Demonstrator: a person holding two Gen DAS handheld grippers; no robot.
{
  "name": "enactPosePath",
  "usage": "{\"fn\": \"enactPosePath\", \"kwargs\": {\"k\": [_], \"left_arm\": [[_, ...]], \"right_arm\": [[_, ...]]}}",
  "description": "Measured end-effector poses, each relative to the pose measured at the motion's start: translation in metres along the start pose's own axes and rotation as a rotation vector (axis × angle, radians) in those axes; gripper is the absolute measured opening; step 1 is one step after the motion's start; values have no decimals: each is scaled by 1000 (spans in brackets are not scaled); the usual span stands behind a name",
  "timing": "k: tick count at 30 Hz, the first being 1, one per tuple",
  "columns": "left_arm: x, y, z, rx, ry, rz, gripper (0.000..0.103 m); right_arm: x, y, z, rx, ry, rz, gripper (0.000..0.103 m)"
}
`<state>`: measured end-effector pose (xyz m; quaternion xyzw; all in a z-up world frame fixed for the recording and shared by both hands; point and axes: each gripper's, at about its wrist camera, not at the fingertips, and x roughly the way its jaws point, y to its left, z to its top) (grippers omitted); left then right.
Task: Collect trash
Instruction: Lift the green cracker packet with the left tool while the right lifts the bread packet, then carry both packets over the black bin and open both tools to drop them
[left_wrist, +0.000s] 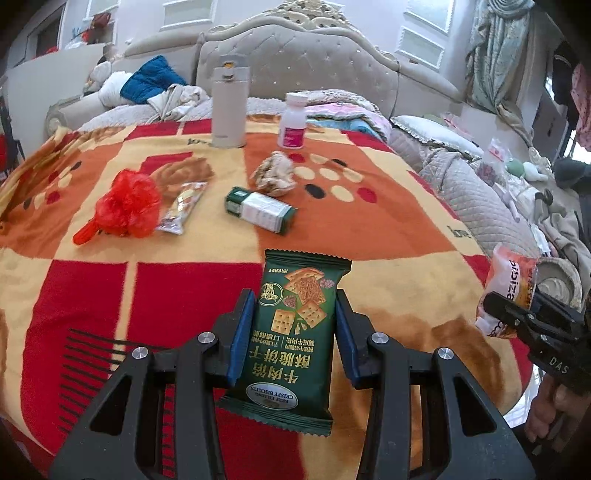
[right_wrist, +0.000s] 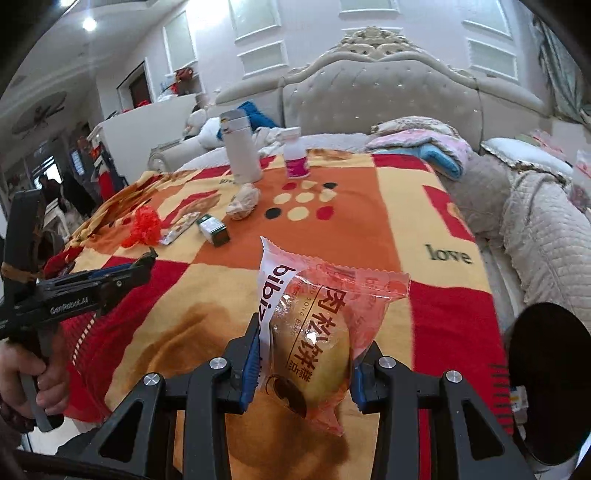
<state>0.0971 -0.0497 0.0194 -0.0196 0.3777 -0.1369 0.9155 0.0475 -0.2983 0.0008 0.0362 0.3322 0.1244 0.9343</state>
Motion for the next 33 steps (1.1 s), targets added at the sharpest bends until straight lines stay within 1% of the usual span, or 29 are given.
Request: {"fn": "enactPosePath", "kwargs": {"k": [4, 9, 11, 12, 14, 18, 24, 28, 33], "left_arm": [[-1, -24, 3, 20, -3, -9, 39], [-4, -50, 8, 31, -20, -4, 39], [-6, -56, 11, 16, -22, 5, 39], [-7, -58, 12, -13, -19, -3, 39], [-8, -65, 13, -40, -17, -11, 39], [-8, -89, 9, 0, -25, -7, 39], [-6, -125, 7, 51, -25, -48, 39], [-1, -147, 7, 74, -21, -77, 39], [9, -178, 13, 115, -28, -117, 39]], "right_arm": [[-13, -11, -2, 26, -25, 0, 38], [-24, -24, -5, 56, -43, -21, 38], [-29, -28, -7, 68, -51, -28, 38], [-32, -31, -7, 75, -58, -37, 38], [-37, -35, -8, 86, -68, -47, 38], [-44, -46, -10, 108, -77, -72, 38], [-54, -67, -15, 164, -82, -140, 38], [-63, -80, -20, 195, -95, -165, 38], [-83, -105, -30, 245, -114, -226, 38]]}}
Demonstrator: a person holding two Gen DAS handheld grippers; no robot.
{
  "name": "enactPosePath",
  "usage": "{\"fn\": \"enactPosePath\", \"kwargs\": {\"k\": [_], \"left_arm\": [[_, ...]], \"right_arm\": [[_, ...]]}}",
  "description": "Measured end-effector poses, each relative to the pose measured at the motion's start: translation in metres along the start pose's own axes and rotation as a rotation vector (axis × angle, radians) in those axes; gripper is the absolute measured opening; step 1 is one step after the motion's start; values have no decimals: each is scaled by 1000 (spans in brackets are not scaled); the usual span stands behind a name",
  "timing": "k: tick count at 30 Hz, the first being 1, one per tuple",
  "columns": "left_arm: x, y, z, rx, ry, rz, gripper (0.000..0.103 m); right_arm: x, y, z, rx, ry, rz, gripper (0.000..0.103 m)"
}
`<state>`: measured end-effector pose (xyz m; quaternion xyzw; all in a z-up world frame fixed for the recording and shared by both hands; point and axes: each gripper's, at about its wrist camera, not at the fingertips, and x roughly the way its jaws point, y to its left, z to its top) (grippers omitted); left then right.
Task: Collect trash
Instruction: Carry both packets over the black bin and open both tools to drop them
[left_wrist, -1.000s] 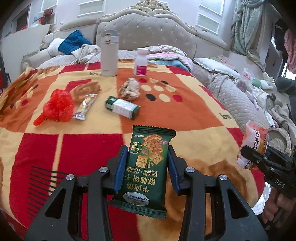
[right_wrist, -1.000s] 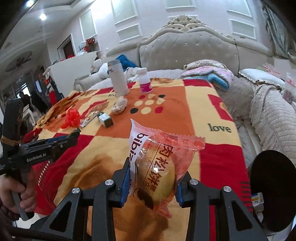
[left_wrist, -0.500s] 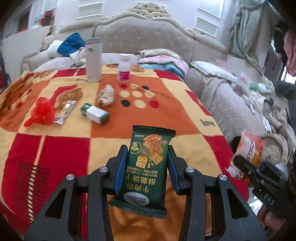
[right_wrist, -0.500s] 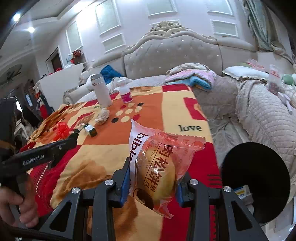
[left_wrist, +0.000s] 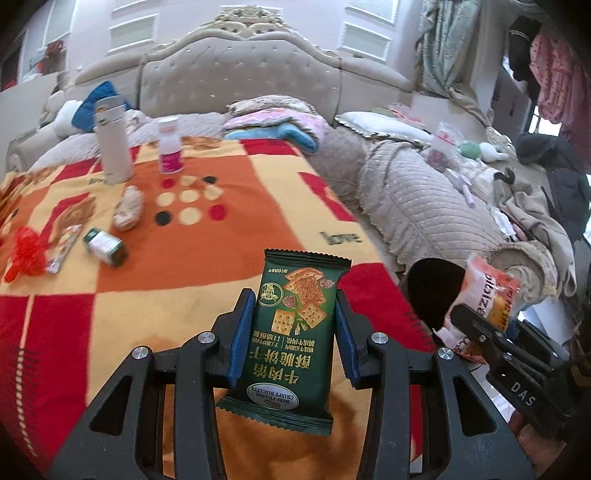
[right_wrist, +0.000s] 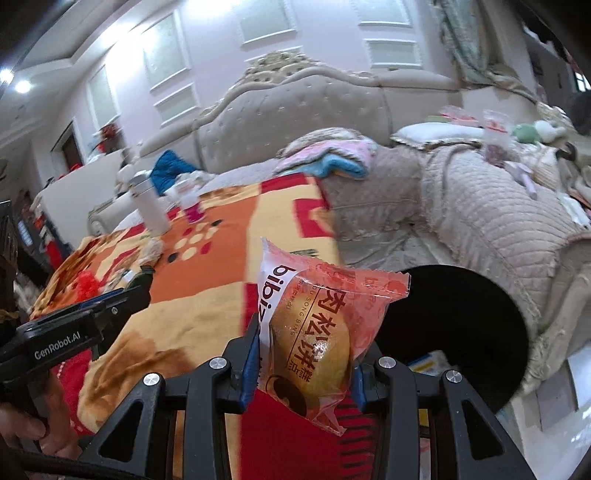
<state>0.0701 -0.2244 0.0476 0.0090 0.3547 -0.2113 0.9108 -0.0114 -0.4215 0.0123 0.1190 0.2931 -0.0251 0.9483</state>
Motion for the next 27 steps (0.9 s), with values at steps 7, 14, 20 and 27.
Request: {"fn": "enactPosePath", "kwargs": {"k": [7, 14, 20, 27], "left_arm": [[29, -47, 8, 84, 21, -73, 39], [68, -111, 12, 190, 47, -232, 39], [98, -135, 14, 218, 108, -359, 39], [116, -139, 17, 193, 155, -404, 39]], "right_arm": [[-24, -54, -1, 99, -49, -132, 38], [-16, -95, 6, 155, -33, -282, 38], [1, -113, 14, 171, -7, -312, 38], [27, -130, 14, 168, 66, -364, 38]]}}
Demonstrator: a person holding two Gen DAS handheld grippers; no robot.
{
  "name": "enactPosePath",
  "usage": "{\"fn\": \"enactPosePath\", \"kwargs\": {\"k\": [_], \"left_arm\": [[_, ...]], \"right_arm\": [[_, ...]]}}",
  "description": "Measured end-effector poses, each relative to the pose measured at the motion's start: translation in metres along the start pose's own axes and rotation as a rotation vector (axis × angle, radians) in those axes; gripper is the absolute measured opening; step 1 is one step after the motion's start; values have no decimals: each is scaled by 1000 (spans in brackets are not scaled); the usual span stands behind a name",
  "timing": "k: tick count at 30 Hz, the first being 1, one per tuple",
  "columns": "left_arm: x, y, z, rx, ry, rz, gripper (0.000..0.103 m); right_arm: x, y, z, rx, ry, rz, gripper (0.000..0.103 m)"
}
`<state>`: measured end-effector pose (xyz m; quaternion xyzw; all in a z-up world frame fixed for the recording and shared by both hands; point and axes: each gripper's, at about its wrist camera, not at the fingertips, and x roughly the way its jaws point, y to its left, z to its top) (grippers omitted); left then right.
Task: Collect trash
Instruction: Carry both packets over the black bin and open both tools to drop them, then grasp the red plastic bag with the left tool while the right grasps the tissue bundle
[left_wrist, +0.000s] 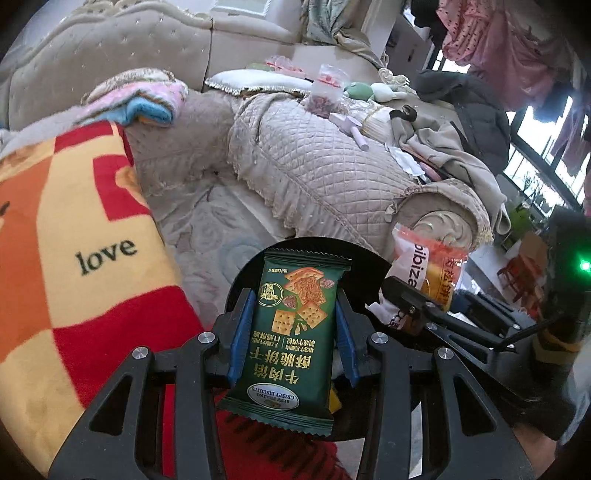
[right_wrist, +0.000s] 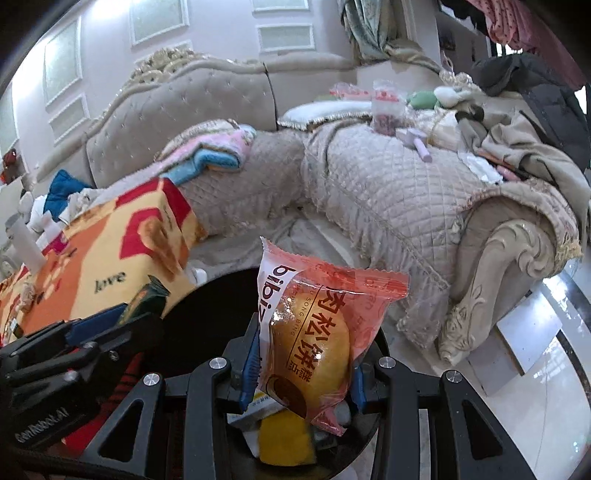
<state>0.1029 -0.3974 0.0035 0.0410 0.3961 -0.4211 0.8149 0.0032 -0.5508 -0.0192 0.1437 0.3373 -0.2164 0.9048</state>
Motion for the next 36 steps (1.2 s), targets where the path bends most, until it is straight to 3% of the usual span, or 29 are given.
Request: {"fn": "enactPosePath", "kwargs": {"k": [5, 8, 11, 22, 26, 30, 36], "left_arm": [[3, -4, 0, 3, 21, 12, 40], [7, -4, 0, 0, 40, 17, 46], [5, -1, 1, -21, 34, 15, 51], [-25, 41, 3, -210, -15, 14, 53], [-57, 61, -5, -268, -66, 41, 53], [-113, 87, -9, -263, -176, 134, 53], [-204, 183, -39, -317, -246, 318, 54]], "right_arm": [[5, -9, 2, 53, 12, 6, 38], [11, -8, 3, 77, 37, 24, 49], [9, -3, 2, 68, 24, 3, 49], [-6, 0, 6, 95, -26, -25, 49], [-17, 26, 9, 86, -54, 14, 49], [-26, 71, 6, 36, -60, 100, 50], [-27, 164, -11, -144, -36, 271, 50]]}}
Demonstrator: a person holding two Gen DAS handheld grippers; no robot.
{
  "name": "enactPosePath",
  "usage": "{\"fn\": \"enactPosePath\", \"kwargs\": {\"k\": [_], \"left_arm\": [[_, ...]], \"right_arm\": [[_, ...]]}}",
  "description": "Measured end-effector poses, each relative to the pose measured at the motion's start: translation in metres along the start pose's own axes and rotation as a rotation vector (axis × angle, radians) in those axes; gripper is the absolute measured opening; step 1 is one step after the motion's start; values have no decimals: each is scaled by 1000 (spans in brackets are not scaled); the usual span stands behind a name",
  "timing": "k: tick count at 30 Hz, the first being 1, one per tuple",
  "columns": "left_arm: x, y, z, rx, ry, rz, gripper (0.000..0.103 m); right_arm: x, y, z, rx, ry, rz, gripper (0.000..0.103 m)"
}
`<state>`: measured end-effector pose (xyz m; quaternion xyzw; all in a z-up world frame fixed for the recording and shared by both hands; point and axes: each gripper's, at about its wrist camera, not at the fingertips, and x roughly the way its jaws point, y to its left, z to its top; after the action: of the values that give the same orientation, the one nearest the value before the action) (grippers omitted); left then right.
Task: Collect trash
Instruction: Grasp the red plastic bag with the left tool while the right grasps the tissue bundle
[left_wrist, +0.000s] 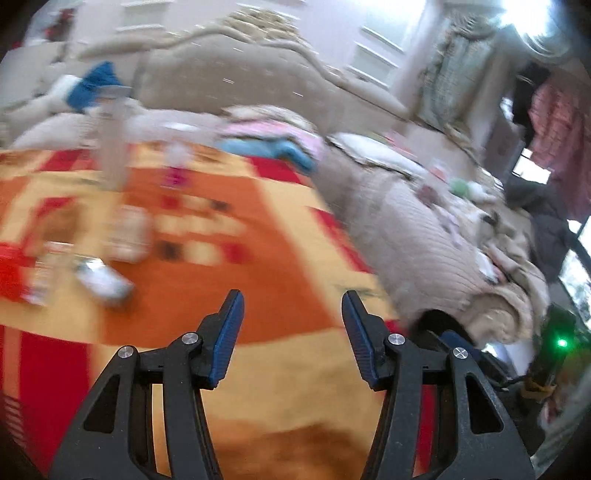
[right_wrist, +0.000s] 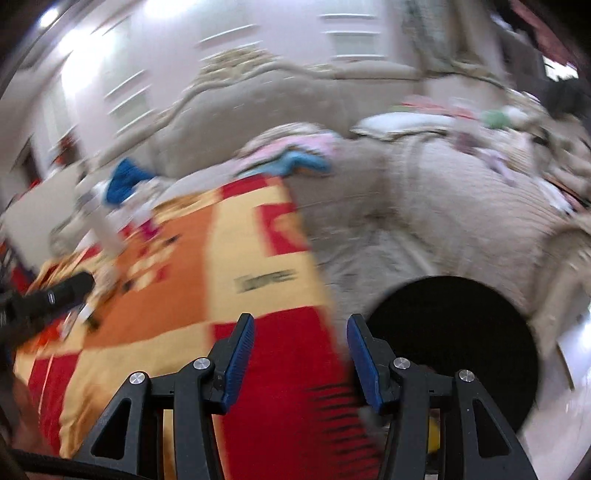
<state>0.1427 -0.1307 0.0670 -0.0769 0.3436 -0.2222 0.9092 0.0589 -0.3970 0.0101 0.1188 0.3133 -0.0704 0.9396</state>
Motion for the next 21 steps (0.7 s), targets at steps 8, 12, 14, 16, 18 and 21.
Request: {"fn": "enactPosePath", "kwargs": {"k": [8, 12, 14, 16, 18, 21], "left_arm": [[-59, 167, 26, 23, -74, 319, 64], [-53, 230, 44, -67, -44, 339, 67], [-36, 242, 42, -83, 12, 317, 67], [-13, 251, 32, -91, 74, 310, 67], [3, 253, 18, -81, 112, 335, 67], [11, 260, 2, -107, 128, 348, 67]], "right_arm": [[39, 85, -19, -186, 86, 125, 50], [50, 102, -23, -225, 109, 133, 50], [51, 105, -23, -238, 112, 125, 50], [52, 107, -24, -245, 114, 123, 50], [51, 106, -24, -244, 112, 119, 50], [46, 108, -23, -246, 82, 110, 50]]}}
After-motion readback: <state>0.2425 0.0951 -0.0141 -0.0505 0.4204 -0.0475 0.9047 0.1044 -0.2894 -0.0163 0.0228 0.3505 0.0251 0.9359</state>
